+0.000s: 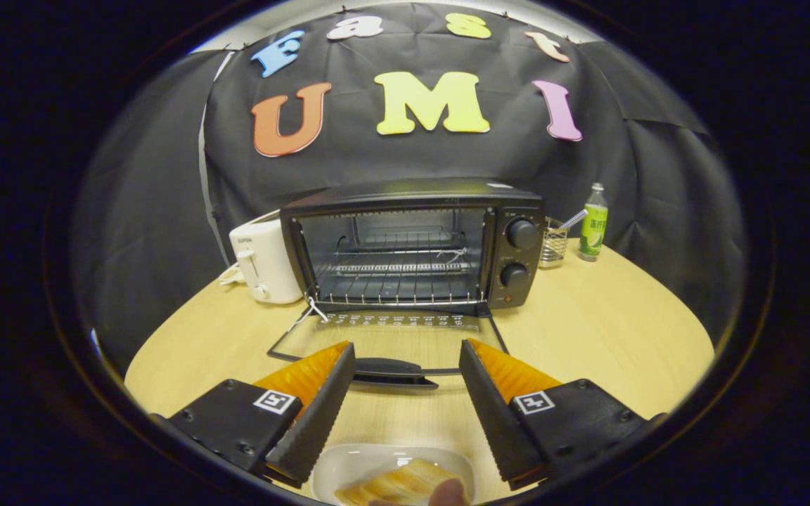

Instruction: Open the toaster oven, put the food inside, and close the toaster oven door.

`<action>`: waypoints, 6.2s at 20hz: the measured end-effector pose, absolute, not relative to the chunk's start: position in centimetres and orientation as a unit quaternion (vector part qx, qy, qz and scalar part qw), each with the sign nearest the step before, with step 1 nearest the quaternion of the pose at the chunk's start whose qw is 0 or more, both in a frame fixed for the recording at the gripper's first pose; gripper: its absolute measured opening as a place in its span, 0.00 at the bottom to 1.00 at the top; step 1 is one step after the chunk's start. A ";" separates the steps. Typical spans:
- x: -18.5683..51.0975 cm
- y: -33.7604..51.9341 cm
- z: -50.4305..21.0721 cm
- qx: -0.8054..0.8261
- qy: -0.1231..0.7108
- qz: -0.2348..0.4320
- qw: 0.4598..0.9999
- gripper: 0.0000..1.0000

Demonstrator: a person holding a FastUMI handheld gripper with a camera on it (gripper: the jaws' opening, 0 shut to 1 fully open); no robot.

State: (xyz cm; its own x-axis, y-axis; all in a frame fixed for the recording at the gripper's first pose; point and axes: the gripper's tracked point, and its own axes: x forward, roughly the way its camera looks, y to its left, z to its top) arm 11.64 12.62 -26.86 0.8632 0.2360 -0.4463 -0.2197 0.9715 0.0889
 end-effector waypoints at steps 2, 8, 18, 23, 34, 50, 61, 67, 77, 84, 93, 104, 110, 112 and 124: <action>9.9 12.1 -25.6 0.017 0.227 0.113 0.967 0.99; 5.2 11.0 -23.9 0.005 0.231 0.085 0.969 1.00; -1.0 12.2 -31.0 0.015 0.319 0.080 0.944 1.00; -2.6 12.9 -34.5 0.029 0.365 0.074 0.927 1.00; -2.4 11.9 -36.3 0.079 0.397 0.047 0.913 0.53; 7.4 12.8 -24.3 0.133 0.271 0.067 0.951 0.35; 23.3 16.7 -27.4 0.151 0.246 0.089 0.953 0.35; 28.4 17.4 -29.0 0.217 0.246 0.069 0.942 0.35; 30.1 18.0 -29.8 0.223 0.243 0.050 0.943 0.55; 26.3 17.5 -27.2 0.198 0.249 0.070 0.945 1.00; 15.1 16.6 -25.0 0.126 0.266 0.150 0.944 1.00; 8.4 14.4 -31.9 0.039 0.349 0.172 0.920 1.00; 9.8 14.7 -35.2 0.000 0.371 0.161 0.915 1.00; 10.5 14.3 -36.2 -0.006 0.385 0.151 0.911 1.00; 13.0 14.3 -35.9 -0.023 0.372 0.145 0.917 1.00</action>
